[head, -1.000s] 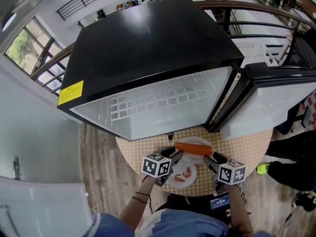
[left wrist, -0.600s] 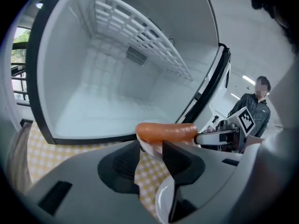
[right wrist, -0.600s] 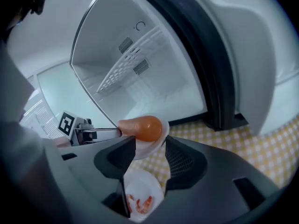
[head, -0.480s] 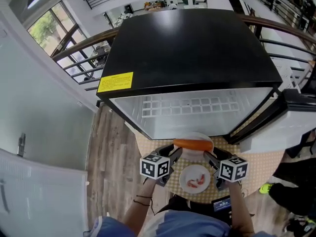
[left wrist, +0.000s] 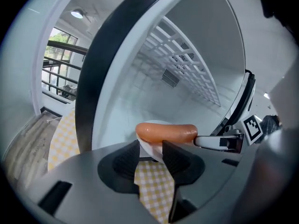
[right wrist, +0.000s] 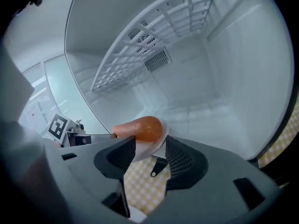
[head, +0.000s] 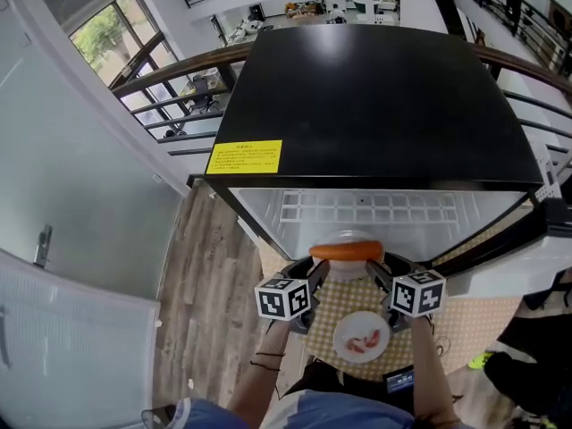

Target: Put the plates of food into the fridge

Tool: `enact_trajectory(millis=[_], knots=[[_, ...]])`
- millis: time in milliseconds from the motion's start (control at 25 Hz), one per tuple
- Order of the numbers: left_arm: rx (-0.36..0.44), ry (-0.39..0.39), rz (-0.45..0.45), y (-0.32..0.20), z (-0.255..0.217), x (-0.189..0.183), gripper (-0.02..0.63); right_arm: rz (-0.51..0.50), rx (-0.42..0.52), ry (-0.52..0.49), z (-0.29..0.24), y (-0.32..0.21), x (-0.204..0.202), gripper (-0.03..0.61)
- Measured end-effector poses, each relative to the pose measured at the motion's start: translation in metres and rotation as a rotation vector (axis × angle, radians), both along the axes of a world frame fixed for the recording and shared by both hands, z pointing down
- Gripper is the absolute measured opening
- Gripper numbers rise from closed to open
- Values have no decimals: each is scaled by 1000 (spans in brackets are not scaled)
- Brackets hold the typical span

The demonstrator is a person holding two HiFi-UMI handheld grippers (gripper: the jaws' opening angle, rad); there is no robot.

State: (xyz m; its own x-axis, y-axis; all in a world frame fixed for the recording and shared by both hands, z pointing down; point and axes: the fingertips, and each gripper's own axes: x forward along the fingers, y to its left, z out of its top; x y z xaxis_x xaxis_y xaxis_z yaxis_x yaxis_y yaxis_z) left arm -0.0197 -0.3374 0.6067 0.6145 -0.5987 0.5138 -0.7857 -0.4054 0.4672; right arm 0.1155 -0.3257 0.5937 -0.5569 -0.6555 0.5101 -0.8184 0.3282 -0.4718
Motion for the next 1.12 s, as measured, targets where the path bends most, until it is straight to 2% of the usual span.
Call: enact_trajectory(millis=[120,320,400,600,800,1040,1120], knots=[[-9,-10,-39,-6,7,-2,156,-3,-1,39,9,-12,0,207],[-6,-11,-57,-10,14,5,156,1,-9,187,34,-18,8,184],[2,-36,-50,-12,15,6,156,0,-1,195,34,-21,8,186],[-10,-125,-25,-14,24,11,157,-23,38,296,32,-28,11,184],[-2,-178,-21,-23,23,17,161,-16,51,330,30,-36,16,184],[55,-304,41,-52,16,29,163,16,56,394,31,-56,27,176],[36,-302,48,-62,17,31,164,33,53,395,31,-63,30,176]])
